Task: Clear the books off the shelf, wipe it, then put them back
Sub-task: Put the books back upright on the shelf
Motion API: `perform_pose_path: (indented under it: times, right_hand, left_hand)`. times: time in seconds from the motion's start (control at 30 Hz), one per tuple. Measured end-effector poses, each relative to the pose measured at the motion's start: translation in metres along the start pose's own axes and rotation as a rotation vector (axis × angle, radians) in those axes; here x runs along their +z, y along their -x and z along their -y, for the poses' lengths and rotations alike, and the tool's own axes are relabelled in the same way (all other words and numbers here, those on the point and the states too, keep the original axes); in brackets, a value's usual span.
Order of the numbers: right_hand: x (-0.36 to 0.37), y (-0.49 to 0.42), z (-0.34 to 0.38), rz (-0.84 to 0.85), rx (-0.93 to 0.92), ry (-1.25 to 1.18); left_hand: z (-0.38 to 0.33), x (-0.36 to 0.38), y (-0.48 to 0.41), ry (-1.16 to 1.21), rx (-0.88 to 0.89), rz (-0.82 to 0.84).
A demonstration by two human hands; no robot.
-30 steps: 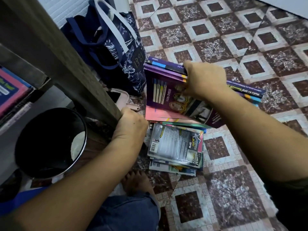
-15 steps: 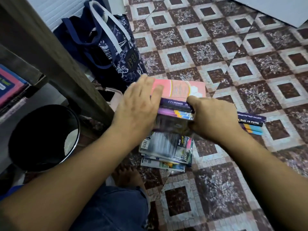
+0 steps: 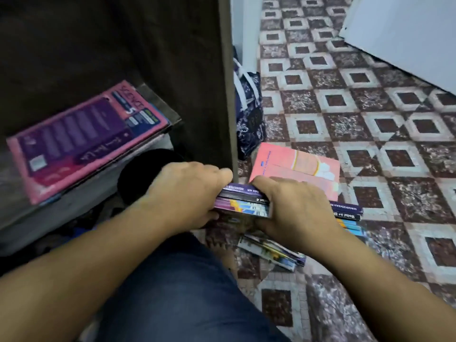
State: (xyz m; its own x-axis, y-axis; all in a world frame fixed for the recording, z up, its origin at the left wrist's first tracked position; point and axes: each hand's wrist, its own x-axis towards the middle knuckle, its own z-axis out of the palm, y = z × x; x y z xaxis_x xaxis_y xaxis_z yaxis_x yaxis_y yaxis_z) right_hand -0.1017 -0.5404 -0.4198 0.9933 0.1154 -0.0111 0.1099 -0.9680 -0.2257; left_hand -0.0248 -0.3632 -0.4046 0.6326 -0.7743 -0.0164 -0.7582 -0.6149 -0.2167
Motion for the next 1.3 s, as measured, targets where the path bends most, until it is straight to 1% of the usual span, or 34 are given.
perform_pose_path:
  times: [0.07,0.17,0.3,0.43,0.5,0.57,0.63,0.67,0.7,0.8,0.83,0.9,1.03,1.1,1.17,1.23,1.3]
  right_hand:
    - [-0.020,-0.012,0.028,-0.095,-0.083,-0.035]
    - [-0.041,-0.048,0.070,-0.261,-0.215,0.000]
    - [-0.067,-0.108,0.134,-0.527,-0.355,0.028]
    - [-0.086,-0.160,0.190,-0.870,-0.427,0.039]
    - [-0.086,-0.183,0.213,-1.045,-0.477,0.042]
    - [-0.075,-0.206,0.229,-1.114,-0.529,0.016]
    - [-0.047,-0.223,0.237,-1.077,-0.545,-0.002]
    - [-0.028,-0.229,0.237,-1.018,-0.544,-0.006]
    - [-0.006,-0.233,0.234,-0.918,-0.545,-0.013]
    - [0.054,-0.230,0.219,-0.475,-0.510,-0.082]
    - [0.065,-0.227,0.214,-0.406,-0.490,-0.112]
    - [0.069,-0.229,0.207,-0.369,-0.469,-0.139]
    - [0.055,-0.238,0.200,-0.243,-0.471,-0.074]
    - [0.056,-0.237,0.199,-0.248,-0.393,0.007]
    - [0.056,-0.236,0.206,-0.305,-0.352,0.063]
    - [0.052,-0.236,0.219,-0.479,-0.358,0.069]
    - [0.047,-0.236,0.236,-0.664,-0.381,0.028]
  left_hand:
    - [0.026,-0.031,0.028,-0.103,-0.066,-0.070]
    - [0.068,-0.058,0.071,-0.092,-0.268,-0.186]
    - [0.119,-0.086,0.108,-0.178,-0.480,-0.375]
    - [0.182,-0.089,0.132,-0.184,-0.695,-0.501]
    - [0.201,-0.084,0.143,-0.173,-0.800,-0.566]
    - [0.208,-0.068,0.149,-0.282,-0.896,-0.598]
    - [0.206,-0.042,0.149,-0.421,-0.954,-0.579]
    - [0.206,-0.023,0.148,-0.439,-0.955,-0.532]
    - [0.207,-0.003,0.149,-0.414,-0.940,-0.457]
    - [0.201,0.048,0.153,-0.222,-0.866,-0.205]
    - [0.198,0.055,0.153,-0.171,-0.865,-0.161]
    - [0.197,0.058,0.150,-0.141,-0.875,-0.139]
    - [0.198,0.056,0.146,-0.094,-0.919,-0.113]
    - [0.194,0.058,0.145,-0.054,-0.931,-0.114]
    - [0.194,0.058,0.149,-0.069,-0.926,-0.141]
    - [0.202,0.054,0.156,-0.134,-0.904,-0.223]
    - [0.214,0.047,0.169,-0.208,-0.908,-0.355]
